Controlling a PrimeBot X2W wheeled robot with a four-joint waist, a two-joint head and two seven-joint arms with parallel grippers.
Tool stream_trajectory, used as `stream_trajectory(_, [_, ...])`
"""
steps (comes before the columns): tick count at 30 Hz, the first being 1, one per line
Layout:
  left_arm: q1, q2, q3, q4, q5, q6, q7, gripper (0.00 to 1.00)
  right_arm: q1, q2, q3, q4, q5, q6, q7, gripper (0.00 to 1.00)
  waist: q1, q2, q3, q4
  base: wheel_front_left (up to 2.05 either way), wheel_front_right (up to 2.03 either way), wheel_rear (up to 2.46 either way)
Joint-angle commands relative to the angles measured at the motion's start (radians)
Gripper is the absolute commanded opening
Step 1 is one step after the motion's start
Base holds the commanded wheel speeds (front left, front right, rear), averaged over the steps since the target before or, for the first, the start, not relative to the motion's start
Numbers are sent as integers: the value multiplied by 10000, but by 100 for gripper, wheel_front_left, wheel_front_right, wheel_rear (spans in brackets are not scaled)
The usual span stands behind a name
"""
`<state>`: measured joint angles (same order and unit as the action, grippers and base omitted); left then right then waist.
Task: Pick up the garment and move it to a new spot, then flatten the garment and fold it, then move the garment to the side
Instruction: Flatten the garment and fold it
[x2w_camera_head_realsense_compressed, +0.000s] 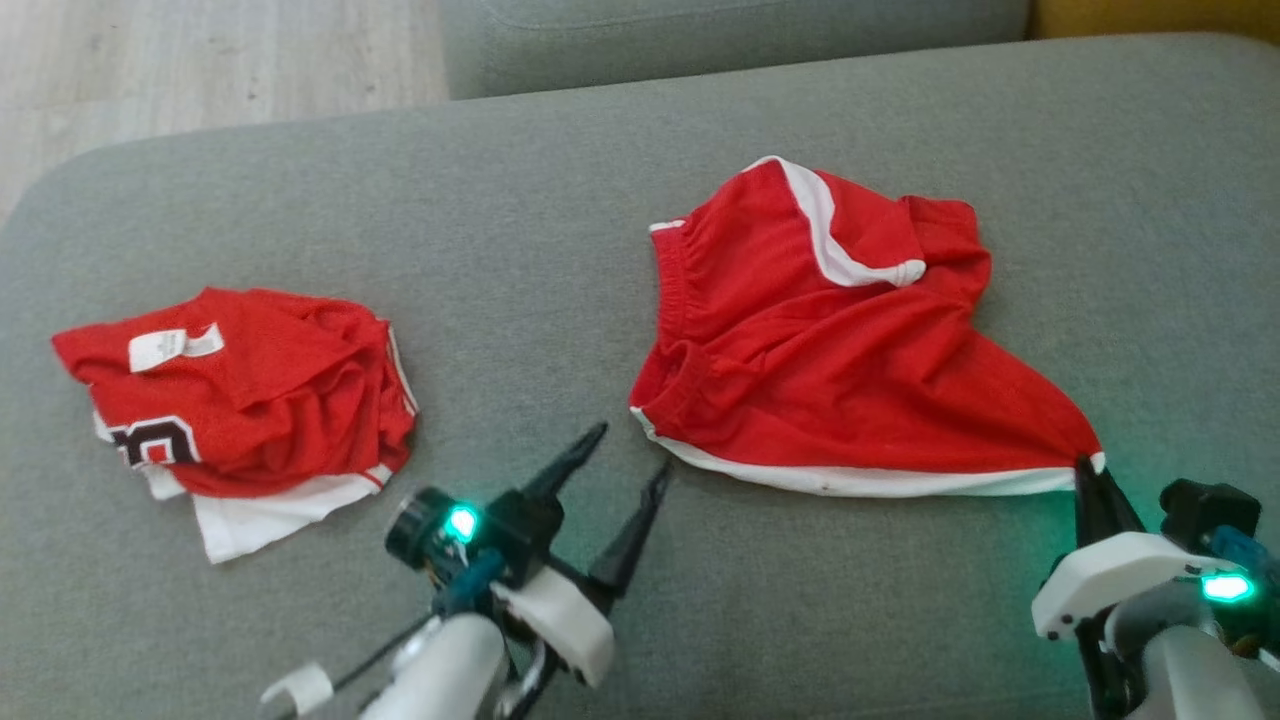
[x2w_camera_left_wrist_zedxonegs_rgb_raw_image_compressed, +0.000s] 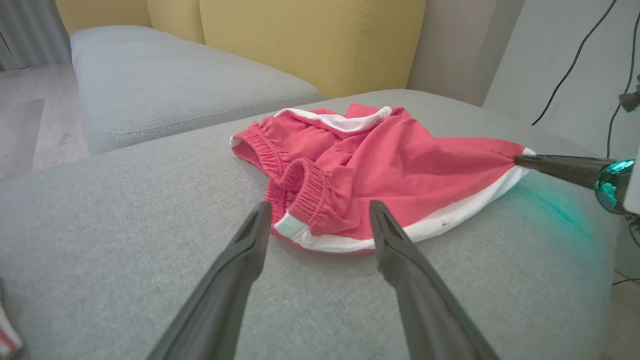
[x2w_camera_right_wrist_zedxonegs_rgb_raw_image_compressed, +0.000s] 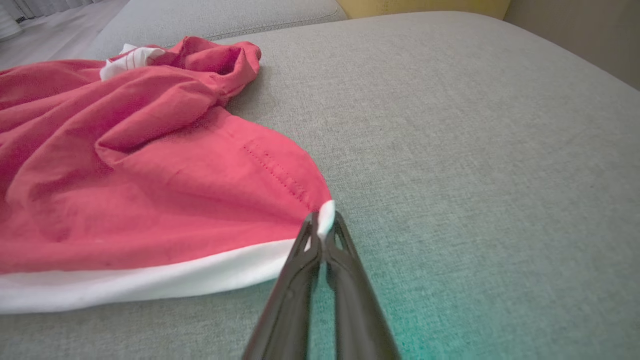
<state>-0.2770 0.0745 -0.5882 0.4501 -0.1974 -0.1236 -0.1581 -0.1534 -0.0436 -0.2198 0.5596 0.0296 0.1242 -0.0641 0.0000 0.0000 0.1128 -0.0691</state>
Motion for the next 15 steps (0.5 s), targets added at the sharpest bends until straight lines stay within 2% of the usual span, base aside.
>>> stream_trajectory(1, [-596, 143, 240, -145, 70, -19, -4, 100, -161, -66, 327, -349, 71, 65, -22, 0, 0, 0, 80, -89, 0, 0, 0])
stream_trajectory(7, [-1549, 295, -182, 934, 217, -48, 275, 100, -213, -66, 584, -537, 280, 65, 16, 0, 0, 0, 398, -300, 0, 0, 0])
stream_trajectory(15, [-2735, 634, -1132, 2074, 148, -67, 76, 100, -389, -66, 689, -702, 393, 65, 24, 0, 0, 0, 795, -441, 0, 0, 0])
